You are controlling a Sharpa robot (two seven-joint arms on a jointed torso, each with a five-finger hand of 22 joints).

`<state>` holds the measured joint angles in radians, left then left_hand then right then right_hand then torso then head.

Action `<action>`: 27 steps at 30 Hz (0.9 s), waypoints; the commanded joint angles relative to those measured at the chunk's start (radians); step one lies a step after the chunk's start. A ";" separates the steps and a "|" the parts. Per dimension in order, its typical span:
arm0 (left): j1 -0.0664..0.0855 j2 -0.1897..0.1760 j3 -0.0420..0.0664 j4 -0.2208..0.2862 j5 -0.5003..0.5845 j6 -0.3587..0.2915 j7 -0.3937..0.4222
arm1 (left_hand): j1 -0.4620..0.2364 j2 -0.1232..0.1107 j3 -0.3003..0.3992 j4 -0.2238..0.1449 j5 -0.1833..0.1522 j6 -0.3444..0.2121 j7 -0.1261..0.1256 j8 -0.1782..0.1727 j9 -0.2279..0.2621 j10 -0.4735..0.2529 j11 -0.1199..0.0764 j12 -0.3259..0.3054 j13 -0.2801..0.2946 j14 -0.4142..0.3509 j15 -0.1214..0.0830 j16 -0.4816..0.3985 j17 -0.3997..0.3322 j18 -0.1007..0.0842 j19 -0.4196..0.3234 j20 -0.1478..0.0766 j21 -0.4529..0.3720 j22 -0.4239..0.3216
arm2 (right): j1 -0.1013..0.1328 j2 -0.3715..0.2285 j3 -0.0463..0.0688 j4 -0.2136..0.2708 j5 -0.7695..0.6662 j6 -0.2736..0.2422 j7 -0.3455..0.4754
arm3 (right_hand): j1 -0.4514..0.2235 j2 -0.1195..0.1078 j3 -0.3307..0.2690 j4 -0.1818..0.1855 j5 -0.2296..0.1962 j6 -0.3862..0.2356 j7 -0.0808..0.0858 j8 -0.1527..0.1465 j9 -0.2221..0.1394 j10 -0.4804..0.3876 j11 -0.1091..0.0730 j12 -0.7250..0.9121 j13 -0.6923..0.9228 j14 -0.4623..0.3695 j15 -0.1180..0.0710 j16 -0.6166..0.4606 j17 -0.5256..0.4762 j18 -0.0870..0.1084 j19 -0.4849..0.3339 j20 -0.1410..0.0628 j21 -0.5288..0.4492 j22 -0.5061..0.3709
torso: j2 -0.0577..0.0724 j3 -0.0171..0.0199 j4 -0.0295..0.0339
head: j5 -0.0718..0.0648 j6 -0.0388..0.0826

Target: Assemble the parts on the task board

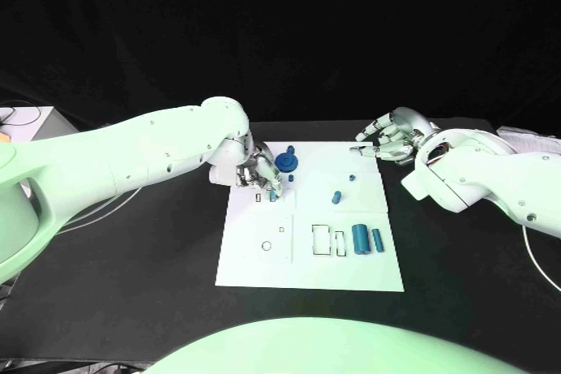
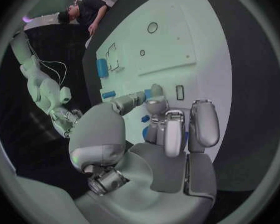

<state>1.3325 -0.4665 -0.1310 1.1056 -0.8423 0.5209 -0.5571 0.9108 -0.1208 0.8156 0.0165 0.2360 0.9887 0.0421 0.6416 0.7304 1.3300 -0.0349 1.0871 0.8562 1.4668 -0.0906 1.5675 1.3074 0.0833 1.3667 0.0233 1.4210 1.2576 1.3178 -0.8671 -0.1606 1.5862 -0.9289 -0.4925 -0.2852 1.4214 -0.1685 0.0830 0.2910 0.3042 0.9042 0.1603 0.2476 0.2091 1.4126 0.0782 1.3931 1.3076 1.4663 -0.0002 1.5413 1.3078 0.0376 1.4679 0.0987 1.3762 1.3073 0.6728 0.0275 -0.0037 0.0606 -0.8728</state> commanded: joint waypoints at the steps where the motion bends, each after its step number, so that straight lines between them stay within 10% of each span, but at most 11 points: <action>1: 0.000 0.002 0.000 -0.002 -0.009 0.024 -0.002 | 0.066 0.061 0.096 -0.089 0.003 0.009 -0.011 0.007 0.001 -0.004 -0.004 0.004 0.000 0.104 0.003 0.003 0.263 -0.011 0.000 0.002 0.001 0.000 | -0.001 0.001 0.000 0.000 -0.007 0.013 0.008 | -0.009 0.003 0.001 -0.001 0.006 -0.008 -0.001 0.004 -0.002 -0.007 -0.003 -0.006 0.090 0.086 0.000 -0.006 0.192 0.006 0.025 0.004 -0.002 0.159 | -0.001 -0.0002 -0.0001 | 0.001 0.000; 27: -0.006 0.001 -0.001 -0.010 -0.022 0.040 -0.003 | 0.066 0.061 0.097 -0.090 0.003 0.009 -0.011 0.007 0.001 -0.004 -0.004 0.005 0.001 0.104 0.003 0.003 0.263 -0.012 0.001 0.002 0.002 0.002 | -0.002 0.001 0.000 0.000 -0.007 0.013 0.009 | -0.009 0.002 0.002 -0.001 0.007 -0.009 -0.001 0.005 -0.002 -0.007 -0.003 -0.006 0.090 0.085 0.000 -0.007 0.191 0.006 0.024 0.004 -0.003 0.158 | 0.000 0.0011 0.0002 | 0.000 0.000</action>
<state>1.3269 -0.4673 -0.1326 1.0952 -0.8614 0.5399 -0.5593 0.9109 -0.1208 0.8153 0.0163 0.2361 0.9887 0.0421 0.6449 0.7308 1.3276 -0.0373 1.0871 0.8569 1.4668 -0.0905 1.5675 1.3074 0.0833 1.3668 0.0233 1.4209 1.2584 1.3163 -0.8667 -0.1606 1.5851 -0.9287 -0.4922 -0.2846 1.4214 -0.1685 0.0830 0.2910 0.3081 0.9042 0.1604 0.2475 0.2081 1.4126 0.0781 1.3931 1.3075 1.4663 -0.0002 1.5412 1.3076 0.0376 1.4679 0.0987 1.3763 1.3079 0.6727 0.0280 -0.0035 0.0611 -0.8728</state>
